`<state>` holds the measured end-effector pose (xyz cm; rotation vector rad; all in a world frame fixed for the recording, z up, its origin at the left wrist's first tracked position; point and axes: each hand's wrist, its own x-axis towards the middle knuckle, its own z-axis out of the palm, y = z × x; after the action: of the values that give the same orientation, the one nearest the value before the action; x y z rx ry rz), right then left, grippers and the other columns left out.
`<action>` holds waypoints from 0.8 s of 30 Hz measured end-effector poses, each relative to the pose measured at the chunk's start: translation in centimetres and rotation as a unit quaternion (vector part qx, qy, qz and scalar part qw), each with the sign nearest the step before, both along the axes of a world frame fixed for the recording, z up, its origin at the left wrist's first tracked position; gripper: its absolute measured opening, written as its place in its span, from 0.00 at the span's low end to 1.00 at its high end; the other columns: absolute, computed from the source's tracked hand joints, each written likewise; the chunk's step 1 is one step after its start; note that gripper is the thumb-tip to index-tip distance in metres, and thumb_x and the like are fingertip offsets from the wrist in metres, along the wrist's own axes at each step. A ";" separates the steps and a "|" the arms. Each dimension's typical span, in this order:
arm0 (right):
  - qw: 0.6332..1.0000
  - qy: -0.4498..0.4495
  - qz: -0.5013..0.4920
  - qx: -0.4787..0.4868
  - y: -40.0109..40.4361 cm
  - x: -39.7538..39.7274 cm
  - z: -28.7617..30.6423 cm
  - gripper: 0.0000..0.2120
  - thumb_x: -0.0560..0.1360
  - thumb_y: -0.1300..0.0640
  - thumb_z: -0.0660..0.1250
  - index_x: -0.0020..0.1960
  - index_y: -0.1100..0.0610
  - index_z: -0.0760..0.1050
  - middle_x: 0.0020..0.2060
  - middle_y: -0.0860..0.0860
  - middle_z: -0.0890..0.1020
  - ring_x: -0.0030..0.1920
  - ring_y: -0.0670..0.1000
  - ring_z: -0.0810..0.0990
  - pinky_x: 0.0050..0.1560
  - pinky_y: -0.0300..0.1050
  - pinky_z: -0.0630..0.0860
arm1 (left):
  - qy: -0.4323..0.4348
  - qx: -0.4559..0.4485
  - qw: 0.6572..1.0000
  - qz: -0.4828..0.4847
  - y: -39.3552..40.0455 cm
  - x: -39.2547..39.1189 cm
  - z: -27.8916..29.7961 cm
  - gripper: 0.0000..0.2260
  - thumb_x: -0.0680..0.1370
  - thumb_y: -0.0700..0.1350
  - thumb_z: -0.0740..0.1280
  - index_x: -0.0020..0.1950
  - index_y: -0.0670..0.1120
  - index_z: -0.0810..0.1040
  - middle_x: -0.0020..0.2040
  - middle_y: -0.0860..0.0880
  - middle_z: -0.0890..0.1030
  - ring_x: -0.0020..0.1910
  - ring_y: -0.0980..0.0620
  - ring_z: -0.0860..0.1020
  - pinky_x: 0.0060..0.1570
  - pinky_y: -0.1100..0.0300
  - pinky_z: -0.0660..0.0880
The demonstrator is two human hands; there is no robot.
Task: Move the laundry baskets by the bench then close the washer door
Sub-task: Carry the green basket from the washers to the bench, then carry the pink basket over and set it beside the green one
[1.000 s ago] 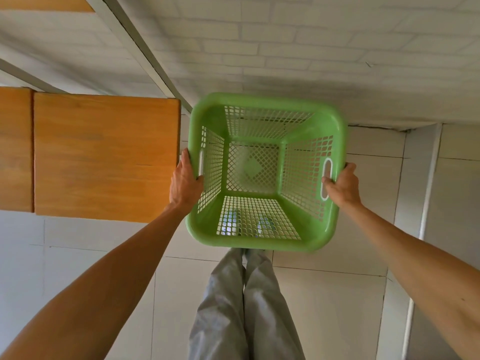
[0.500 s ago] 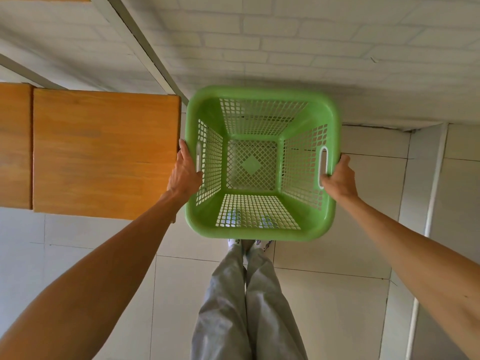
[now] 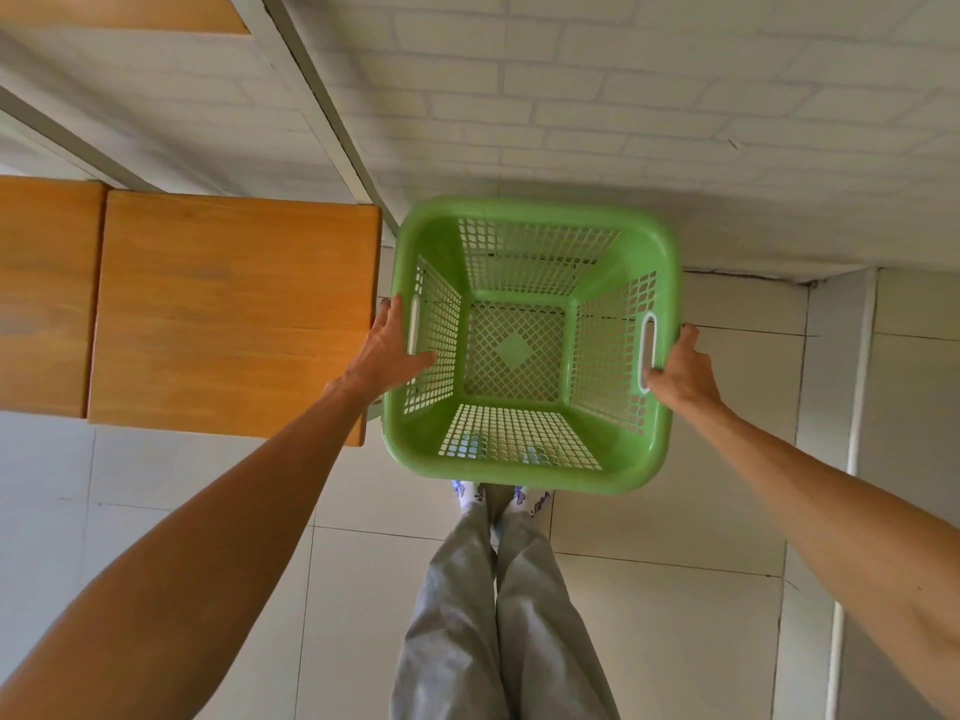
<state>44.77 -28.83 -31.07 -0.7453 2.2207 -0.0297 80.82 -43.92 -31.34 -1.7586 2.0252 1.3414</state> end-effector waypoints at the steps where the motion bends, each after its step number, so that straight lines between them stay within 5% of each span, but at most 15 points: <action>1: 1.000 -0.009 0.000 0.001 0.1 -0.1 0.3 0.30 0.75 0.66 0.70 0.70 0.60 0.58 0.57 0.65 0.79 0.39 0.61 0.80 0.40 0.48 0.81 | -0.007 0.004 1.000 -0.005 0.3 0.1 0.1 0.49 0.73 0.46 0.76 0.82 0.42 0.45 0.80 0.39 0.55 0.79 0.39 0.55 0.75 0.37 0.60; 4: 0.999 -0.024 0.030 -0.029 0.4 0.3 1.9 0.40 0.74 0.60 0.74 0.76 0.58 0.54 0.67 0.63 0.74 0.59 0.64 0.80 0.58 0.58 0.80 | -0.024 -0.001 0.999 -0.022 1.6 0.1 1.6 0.49 0.74 0.49 0.76 0.82 0.42 0.44 0.82 0.41 0.50 0.80 0.39 0.49 0.76 0.39 0.54; 7: 0.993 -0.025 0.112 -0.006 1.3 2.2 6.8 0.45 0.76 0.49 0.72 0.81 0.58 0.48 0.77 0.60 0.61 0.76 0.62 0.63 0.74 0.61 0.65 | -0.023 -0.003 0.999 -0.036 3.1 -0.1 6.9 0.46 0.74 0.48 0.75 0.82 0.43 0.48 0.80 0.40 0.56 0.79 0.38 0.54 0.74 0.39 0.60; 10: 0.987 -0.043 0.155 0.025 2.1 5.6 14.9 0.40 0.79 0.41 0.64 0.82 0.56 0.49 0.77 0.61 0.61 0.76 0.63 0.62 0.73 0.63 0.65 | -0.031 -0.003 0.998 -0.062 4.9 -0.1 15.4 0.42 0.75 0.49 0.73 0.81 0.44 0.51 0.79 0.39 0.58 0.78 0.38 0.57 0.76 0.40 0.59; 16: 0.972 -0.001 0.234 0.024 5.7 11.2 29.9 0.34 0.82 0.36 0.50 0.82 0.53 0.50 0.81 0.57 0.49 0.79 0.65 0.53 0.76 0.66 0.55 | -0.127 -0.080 0.978 -0.141 8.0 0.6 30.5 0.45 0.76 0.69 0.63 0.82 0.46 0.46 0.82 0.41 0.48 0.80 0.38 0.48 0.77 0.38 0.52; 20: 0.979 0.013 0.205 -0.003 8.4 13.1 34.8 0.34 0.82 0.36 0.48 0.82 0.52 0.50 0.81 0.57 0.48 0.80 0.64 0.50 0.77 0.64 0.52 | -0.143 -0.162 0.959 -0.186 9.8 0.2 35.9 0.43 0.76 0.72 0.56 0.81 0.46 0.52 0.81 0.40 0.54 0.79 0.38 0.53 0.74 0.37 0.56; 24: 0.985 0.033 0.167 -0.018 11.3 14.4 37.9 0.33 0.82 0.36 0.47 0.82 0.52 0.50 0.81 0.57 0.50 0.80 0.64 0.51 0.77 0.65 0.52 | -0.135 -0.179 0.943 -0.245 11.7 -1.4 39.3 0.41 0.77 0.71 0.51 0.82 0.48 0.49 0.82 0.42 0.50 0.80 0.38 0.49 0.76 0.36 0.50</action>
<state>59.20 -17.54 6.83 -1.1437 2.1335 0.1231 79.44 -32.26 7.94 -1.3117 2.4216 0.5833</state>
